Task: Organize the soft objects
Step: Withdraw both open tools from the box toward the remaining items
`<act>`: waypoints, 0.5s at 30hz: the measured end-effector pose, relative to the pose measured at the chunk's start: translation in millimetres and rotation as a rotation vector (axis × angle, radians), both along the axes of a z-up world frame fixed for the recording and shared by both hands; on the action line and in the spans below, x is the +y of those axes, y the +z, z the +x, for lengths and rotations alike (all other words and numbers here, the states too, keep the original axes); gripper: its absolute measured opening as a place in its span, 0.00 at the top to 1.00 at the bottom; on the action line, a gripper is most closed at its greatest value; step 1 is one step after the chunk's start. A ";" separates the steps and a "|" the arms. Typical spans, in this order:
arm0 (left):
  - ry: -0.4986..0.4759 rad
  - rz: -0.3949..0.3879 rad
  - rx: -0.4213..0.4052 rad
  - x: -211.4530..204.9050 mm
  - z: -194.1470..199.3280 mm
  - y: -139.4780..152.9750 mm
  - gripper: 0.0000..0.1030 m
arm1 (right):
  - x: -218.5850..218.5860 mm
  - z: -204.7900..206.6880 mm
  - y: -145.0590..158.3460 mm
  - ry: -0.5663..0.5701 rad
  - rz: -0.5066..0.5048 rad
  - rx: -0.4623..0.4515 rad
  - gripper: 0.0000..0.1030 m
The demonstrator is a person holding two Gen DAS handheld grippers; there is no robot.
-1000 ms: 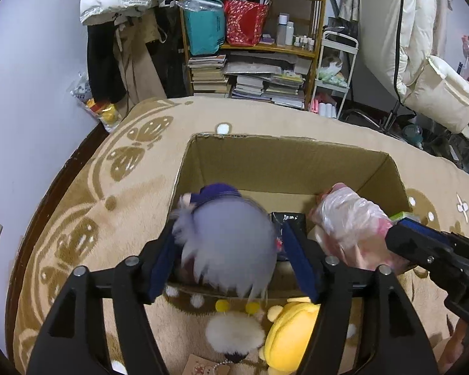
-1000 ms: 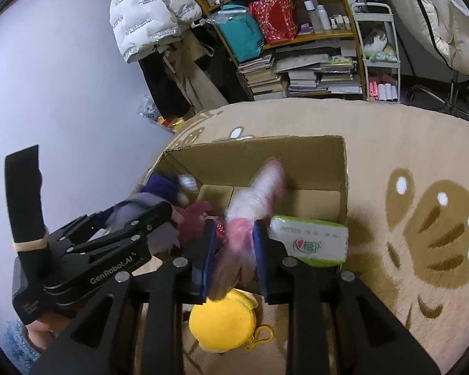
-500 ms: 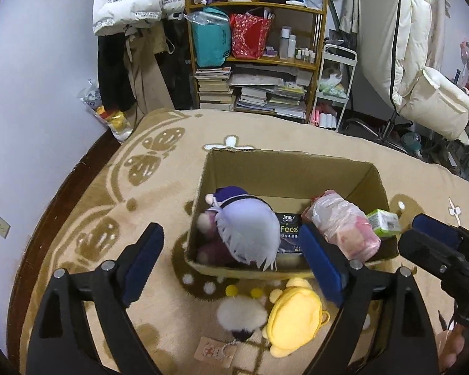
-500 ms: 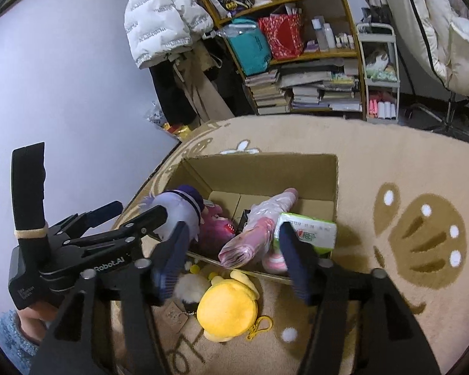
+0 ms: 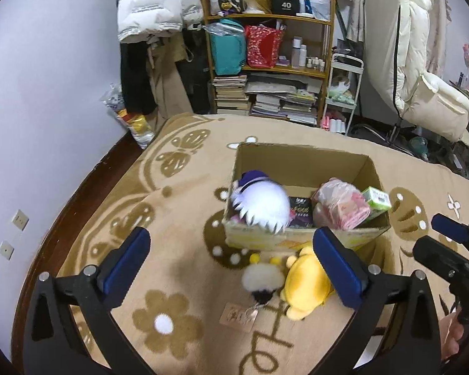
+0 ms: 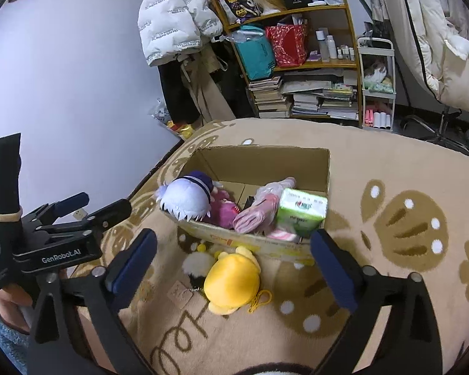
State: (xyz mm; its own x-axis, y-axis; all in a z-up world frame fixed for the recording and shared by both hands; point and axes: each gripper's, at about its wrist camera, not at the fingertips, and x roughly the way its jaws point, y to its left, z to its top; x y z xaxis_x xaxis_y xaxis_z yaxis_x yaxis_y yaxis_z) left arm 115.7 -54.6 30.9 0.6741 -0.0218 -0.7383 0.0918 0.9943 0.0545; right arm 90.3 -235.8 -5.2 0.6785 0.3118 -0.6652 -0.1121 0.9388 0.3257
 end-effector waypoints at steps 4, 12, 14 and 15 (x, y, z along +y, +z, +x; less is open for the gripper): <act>0.011 0.000 0.005 9.3 -17.5 -2.2 0.00 | 3.3 -14.0 -2.4 -0.016 0.006 0.001 0.00; 0.008 -0.029 0.048 23.7 -38.0 -14.2 0.00 | 13.2 -36.6 -14.8 -0.017 -0.032 0.015 0.00; 0.013 -0.037 0.054 27.5 -41.7 -19.3 0.00 | 15.7 -40.7 -18.6 -0.015 -0.031 0.016 0.00; 0.016 -0.042 0.058 28.9 -42.4 -21.7 0.00 | 16.9 -42.2 -20.2 -0.014 -0.030 0.016 0.00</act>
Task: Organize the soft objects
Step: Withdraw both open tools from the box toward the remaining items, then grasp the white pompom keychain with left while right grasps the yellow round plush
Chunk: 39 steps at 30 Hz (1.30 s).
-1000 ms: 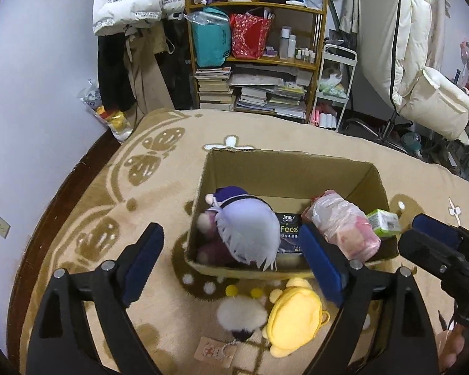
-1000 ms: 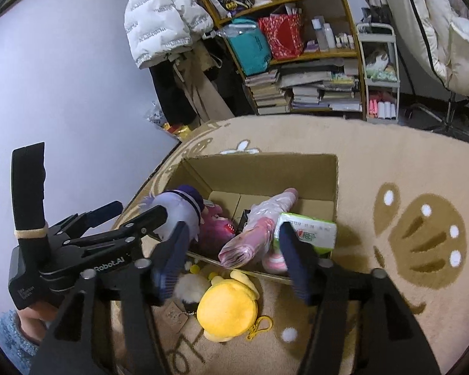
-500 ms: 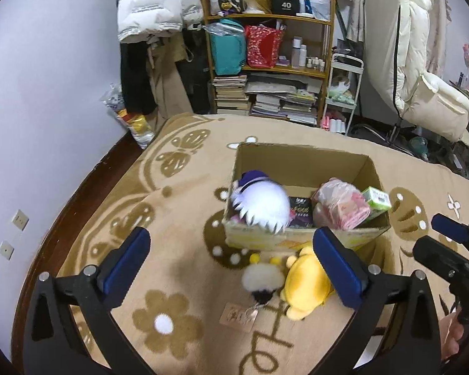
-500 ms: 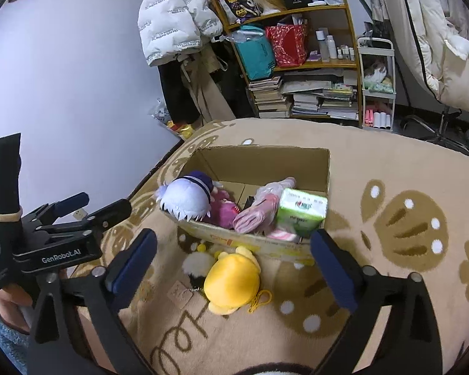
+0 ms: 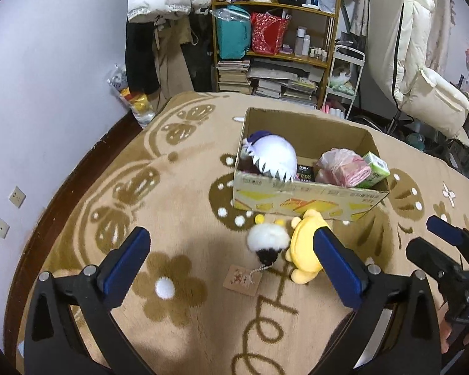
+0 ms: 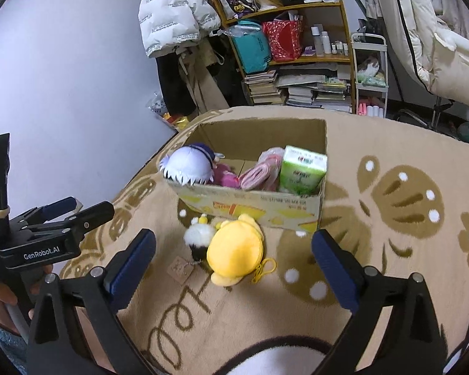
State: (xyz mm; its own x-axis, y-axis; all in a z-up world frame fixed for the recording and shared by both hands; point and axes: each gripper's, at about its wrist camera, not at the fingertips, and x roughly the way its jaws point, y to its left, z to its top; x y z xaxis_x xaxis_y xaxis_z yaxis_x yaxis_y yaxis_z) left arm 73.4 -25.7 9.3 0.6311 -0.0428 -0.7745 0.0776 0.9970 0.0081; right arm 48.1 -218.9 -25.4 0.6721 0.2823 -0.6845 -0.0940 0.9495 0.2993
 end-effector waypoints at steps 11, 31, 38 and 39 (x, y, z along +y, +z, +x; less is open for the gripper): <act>-0.010 -0.011 0.062 2.8 10.8 -29.7 0.00 | 6.4 -6.7 -35.4 0.006 -0.031 -0.022 0.00; -0.026 -0.034 0.232 -0.8 61.0 -89.6 0.00 | 16.9 41.5 -102.8 0.047 -0.087 0.104 0.00; -0.024 -0.019 0.285 -3.3 76.9 -112.2 0.00 | 26.5 54.8 -119.3 0.083 -0.096 0.131 0.00; -0.024 -0.015 0.291 -3.9 78.4 -114.5 0.00 | 27.6 55.9 -121.8 0.088 -0.098 0.135 0.00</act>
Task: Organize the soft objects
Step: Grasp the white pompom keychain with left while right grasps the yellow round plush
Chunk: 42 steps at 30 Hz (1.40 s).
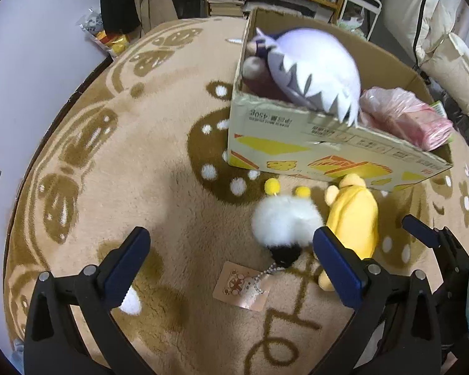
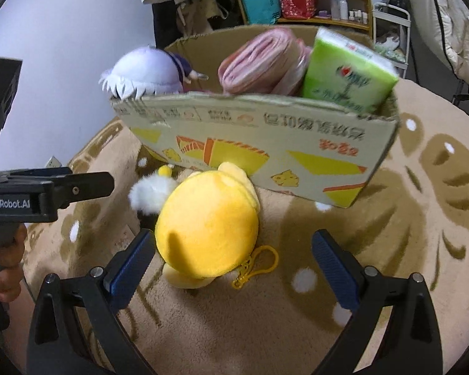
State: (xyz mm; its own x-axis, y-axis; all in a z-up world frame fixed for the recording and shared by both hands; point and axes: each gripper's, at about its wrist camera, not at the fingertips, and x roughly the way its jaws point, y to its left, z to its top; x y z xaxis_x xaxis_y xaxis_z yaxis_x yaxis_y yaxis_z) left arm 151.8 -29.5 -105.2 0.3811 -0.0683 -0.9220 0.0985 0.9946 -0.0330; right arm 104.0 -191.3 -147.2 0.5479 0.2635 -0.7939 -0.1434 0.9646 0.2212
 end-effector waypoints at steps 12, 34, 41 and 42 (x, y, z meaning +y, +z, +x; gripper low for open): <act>-0.027 0.000 0.065 -11.9 13.8 -26.4 0.00 | 6.0 11.8 -19.4 0.031 0.037 0.046 0.00; -0.053 0.011 0.129 -19.6 41.3 -49.8 0.00 | 8.1 15.1 -34.4 0.052 0.052 0.077 0.00; -0.043 0.020 0.134 -19.8 38.9 -56.7 0.00 | 8.9 15.3 -32.5 0.055 0.091 0.100 0.00; -0.044 0.020 0.133 -19.8 39.1 -57.7 0.00 | 10.2 15.4 -31.6 0.058 0.094 0.100 0.00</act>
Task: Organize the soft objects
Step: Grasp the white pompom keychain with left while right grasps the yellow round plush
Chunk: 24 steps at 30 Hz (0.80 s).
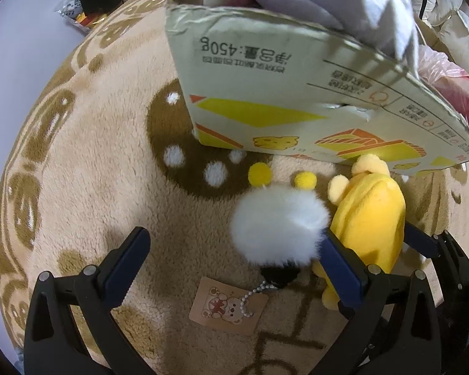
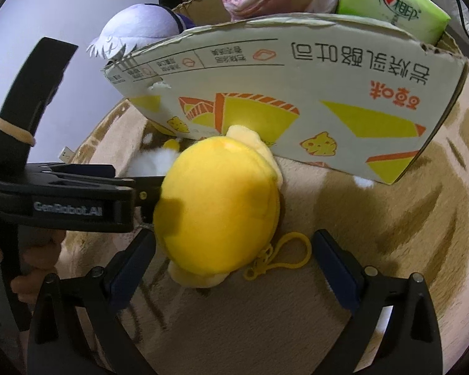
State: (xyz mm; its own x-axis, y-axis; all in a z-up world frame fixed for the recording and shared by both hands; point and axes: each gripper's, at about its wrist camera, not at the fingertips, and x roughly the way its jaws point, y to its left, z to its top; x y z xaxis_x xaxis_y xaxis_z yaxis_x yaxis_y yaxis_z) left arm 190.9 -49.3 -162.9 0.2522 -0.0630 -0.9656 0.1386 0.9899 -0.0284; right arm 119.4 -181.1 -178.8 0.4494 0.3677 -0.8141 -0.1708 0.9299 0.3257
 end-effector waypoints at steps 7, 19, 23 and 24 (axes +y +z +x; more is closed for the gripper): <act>0.013 -0.015 0.014 2.8 3.8 -3.3 0.00 | 8.5 2.6 -3.7 0.018 -0.028 -0.009 0.00; 0.023 -0.073 0.045 10.1 8.6 -19.7 0.14 | 9.2 6.6 -6.3 -0.003 -0.080 -0.025 0.00; 0.013 -0.094 0.048 12.3 10.1 -22.8 0.48 | 7.8 6.5 -6.5 -0.004 -0.081 -0.030 0.00; 0.002 -0.104 0.044 11.6 9.5 -23.0 0.55 | 7.5 6.2 -6.6 -0.005 -0.080 -0.031 0.00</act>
